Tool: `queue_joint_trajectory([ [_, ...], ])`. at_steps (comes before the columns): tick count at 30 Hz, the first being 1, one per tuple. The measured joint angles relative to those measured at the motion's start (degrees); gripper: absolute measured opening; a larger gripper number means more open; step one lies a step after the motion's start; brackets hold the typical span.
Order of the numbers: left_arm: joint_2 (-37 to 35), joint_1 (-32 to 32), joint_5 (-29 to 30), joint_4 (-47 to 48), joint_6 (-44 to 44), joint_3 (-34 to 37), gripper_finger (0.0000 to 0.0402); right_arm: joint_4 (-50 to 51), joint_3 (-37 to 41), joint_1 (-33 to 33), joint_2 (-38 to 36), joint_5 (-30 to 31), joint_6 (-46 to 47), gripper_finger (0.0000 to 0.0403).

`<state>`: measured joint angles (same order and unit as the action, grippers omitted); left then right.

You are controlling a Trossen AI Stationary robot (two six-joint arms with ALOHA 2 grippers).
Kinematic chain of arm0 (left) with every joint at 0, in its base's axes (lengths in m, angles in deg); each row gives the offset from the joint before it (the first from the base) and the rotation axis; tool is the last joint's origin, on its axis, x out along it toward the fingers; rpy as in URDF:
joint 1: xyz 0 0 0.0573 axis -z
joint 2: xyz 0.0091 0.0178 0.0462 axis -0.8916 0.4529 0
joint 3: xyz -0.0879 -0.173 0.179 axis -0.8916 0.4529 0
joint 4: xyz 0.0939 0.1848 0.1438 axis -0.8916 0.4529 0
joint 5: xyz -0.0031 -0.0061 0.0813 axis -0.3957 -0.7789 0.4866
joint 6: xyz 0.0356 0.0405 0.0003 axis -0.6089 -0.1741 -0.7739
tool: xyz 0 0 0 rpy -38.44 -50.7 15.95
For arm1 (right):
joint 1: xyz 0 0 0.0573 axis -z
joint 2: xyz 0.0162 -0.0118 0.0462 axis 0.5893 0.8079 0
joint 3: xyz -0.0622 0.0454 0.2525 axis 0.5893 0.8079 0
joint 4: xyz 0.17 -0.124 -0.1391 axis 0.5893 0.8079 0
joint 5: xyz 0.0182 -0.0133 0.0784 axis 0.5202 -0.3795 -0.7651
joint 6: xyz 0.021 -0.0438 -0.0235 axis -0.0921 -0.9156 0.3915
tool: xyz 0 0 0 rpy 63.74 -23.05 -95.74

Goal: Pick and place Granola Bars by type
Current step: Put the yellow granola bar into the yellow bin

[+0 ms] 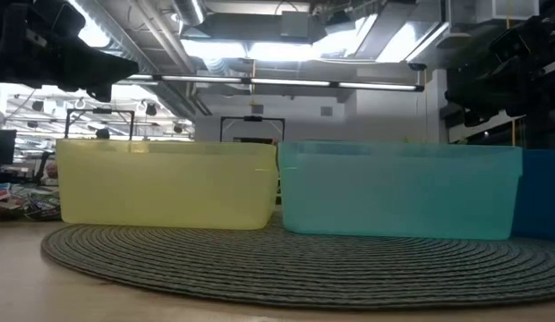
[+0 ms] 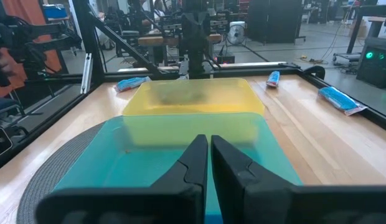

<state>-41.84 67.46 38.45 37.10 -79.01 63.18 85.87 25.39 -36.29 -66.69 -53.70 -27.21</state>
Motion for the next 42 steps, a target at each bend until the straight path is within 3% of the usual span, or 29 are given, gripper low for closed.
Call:
queue_joint_trajectory([
  [34, 0.02, 0.01, 0.41, -0.43, 1.03, -0.11, 0.0004, -3.5, 0.02, 0.01, 0.0, -0.18, -1.13, 0.0026],
  [42, 4.89, 2.02, 1.93, 6.27, 1.53, -7.16, 0.0008, -4.83, 0.02, 0.0, 0.02, -0.01, 1.34, 0.0026],
])
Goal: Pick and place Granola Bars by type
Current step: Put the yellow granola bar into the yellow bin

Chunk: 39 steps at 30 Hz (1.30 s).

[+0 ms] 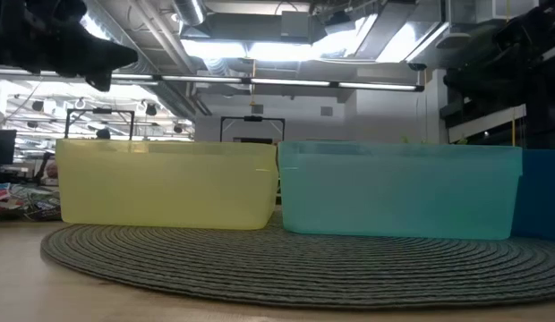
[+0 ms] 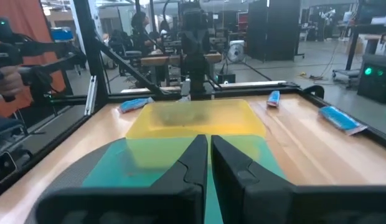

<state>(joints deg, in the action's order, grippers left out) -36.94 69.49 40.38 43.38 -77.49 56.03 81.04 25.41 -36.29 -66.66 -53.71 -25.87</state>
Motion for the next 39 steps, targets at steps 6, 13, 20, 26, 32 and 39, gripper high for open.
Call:
queue_joint_trajectory([
  [6, 10.1, 2.84, 1.68, 9.11, 1.48, -10.08, 0.0008, 0.52, 0.0, 0.02, 0.02, 4.32, 1.57, 0.0026],
  [13, 22.24, 6.84, 1.86, 14.77, 1.85, -22.63, 0.0009, 1.31, -0.92, 0.01, 0.22, 4.7, 1.61, 0.0032],
  [20, 36.15, 12.74, 6.31, 32.99, 7.93, -37.81, 0.0024, 1.51, -5.41, 0.0, 3.61, 4.66, -1.34, 0.011],
  [26, 45.45, 17.21, 5.9, 42.96, 16.0, -47.33, 0.0075, 1.57, -8.96, -0.04, 9.37, 4.07, -2.21, 0.0179],
  [32, 53.47, 21.01, 2.7, 55.72, 28.1, -51.32, 0.0128, 0.77, -12.58, -1.32, 16.03, 4.08, -6.08, 0.0194],
  [39, 62.2, 24.51, -2.37, 66.02, 37.84, -51.42, 0.0169, 0.77, -16.42, -3.53, 21.29, 4.07, -9.48, 0.0195],
])
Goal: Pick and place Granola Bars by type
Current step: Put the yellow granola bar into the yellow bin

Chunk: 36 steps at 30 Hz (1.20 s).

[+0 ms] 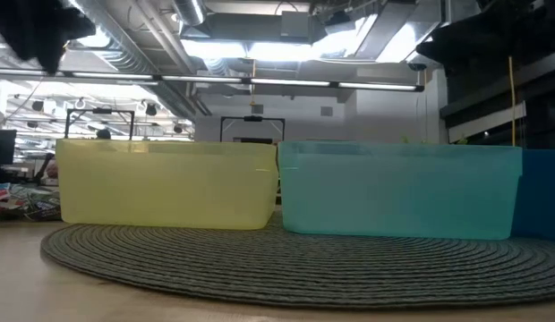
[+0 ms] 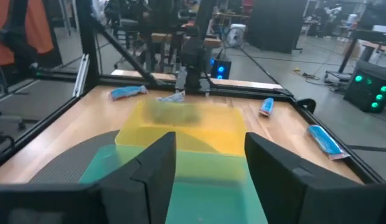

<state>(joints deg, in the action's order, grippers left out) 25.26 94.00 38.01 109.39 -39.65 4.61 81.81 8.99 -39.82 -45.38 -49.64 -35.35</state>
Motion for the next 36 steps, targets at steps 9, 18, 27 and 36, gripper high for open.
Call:
queue_joint_trajectory([
  [9, 9.16, 4.22, -2.65, 1.17, 0.25, -0.04, 0.0174, -0.46, -0.12, -0.67, 3.19, 0.0, -2.71, 0.0195],
  [18, 17.55, 8.52, -2.59, 1.11, -1.41, -0.04, 0.018, -1.04, -0.12, -0.67, 3.37, 0.02, -4.03, 0.0195],
  [27, 24.53, 9.73, -2.38, 0.33, -3.39, -0.04, 0.0193, -1.16, -0.12, -0.67, 3.37, 0.02, -3.64, 0.0195],
  [36, 29.78, 10.63, -2.4, -3.0, -6.36, -0.04, 0.0196, -1.08, -0.12, -0.67, 3.37, 0.0, -0.7, 0.0195],
])
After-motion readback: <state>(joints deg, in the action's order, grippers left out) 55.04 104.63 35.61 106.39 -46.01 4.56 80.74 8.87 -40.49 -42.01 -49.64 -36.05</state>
